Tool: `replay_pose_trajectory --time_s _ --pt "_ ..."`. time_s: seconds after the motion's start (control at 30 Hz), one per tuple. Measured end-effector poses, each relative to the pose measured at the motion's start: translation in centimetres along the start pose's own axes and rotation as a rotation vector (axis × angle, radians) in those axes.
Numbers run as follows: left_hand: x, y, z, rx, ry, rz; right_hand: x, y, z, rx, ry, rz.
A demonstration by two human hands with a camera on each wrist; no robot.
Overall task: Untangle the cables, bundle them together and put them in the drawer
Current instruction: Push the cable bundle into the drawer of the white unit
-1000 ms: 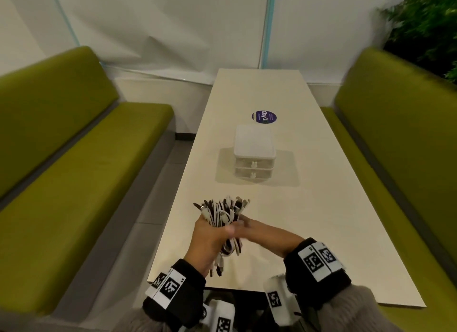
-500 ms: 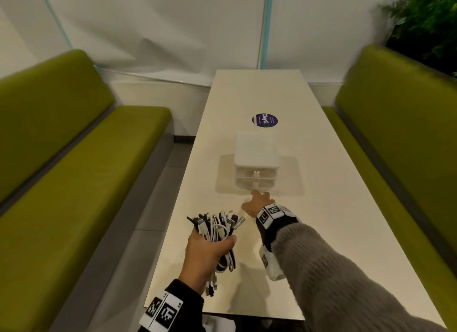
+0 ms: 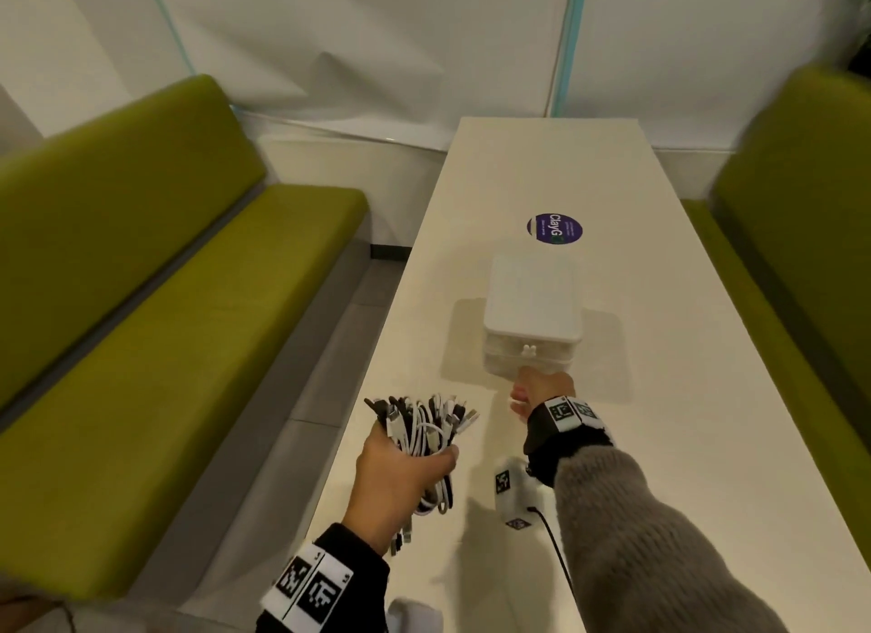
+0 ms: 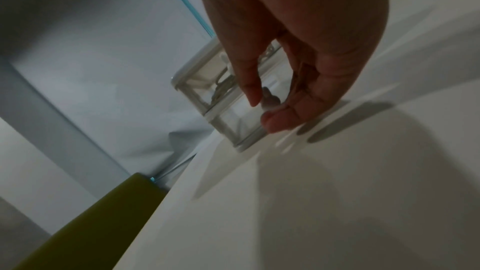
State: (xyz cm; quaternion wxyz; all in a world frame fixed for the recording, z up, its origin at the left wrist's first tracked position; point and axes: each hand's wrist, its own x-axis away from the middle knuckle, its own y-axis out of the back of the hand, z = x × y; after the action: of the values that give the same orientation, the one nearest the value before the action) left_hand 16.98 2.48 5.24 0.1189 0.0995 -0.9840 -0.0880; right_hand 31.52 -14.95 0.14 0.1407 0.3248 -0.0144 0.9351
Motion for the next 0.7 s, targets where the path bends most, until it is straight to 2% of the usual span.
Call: replay_pose_trajectory --time_s 0.1,0.2,0.37,0.47,0.7 --pt "-2.0 -0.4 -1.2 -0.061 -0.039 -0.022 -0.3 -0.3 -0.7 -0.064 -0.011 -0.046" --pt "-4.6 -1.2 -2.7 -0.188 -0.088 0.032 -0.5 -0.6 -1.2 -0.168 0.009 -0.041" --pt "-8.7 -3.5 -6.2 -0.785 -0.216 0.307 -0.6 0.0 -1.1 -0.269 -0.041 0.006" --pt "-10.1 -4.8 -7.1 -1.029 -0.289 0.383 -0.1 0.2 -0.8 -0.258 -0.066 0.011" --pt "-10.9 -4.1 -8.4 -1.119 -0.322 0.454 3.8 1.7 -4.3 -0.208 -0.156 0.05"
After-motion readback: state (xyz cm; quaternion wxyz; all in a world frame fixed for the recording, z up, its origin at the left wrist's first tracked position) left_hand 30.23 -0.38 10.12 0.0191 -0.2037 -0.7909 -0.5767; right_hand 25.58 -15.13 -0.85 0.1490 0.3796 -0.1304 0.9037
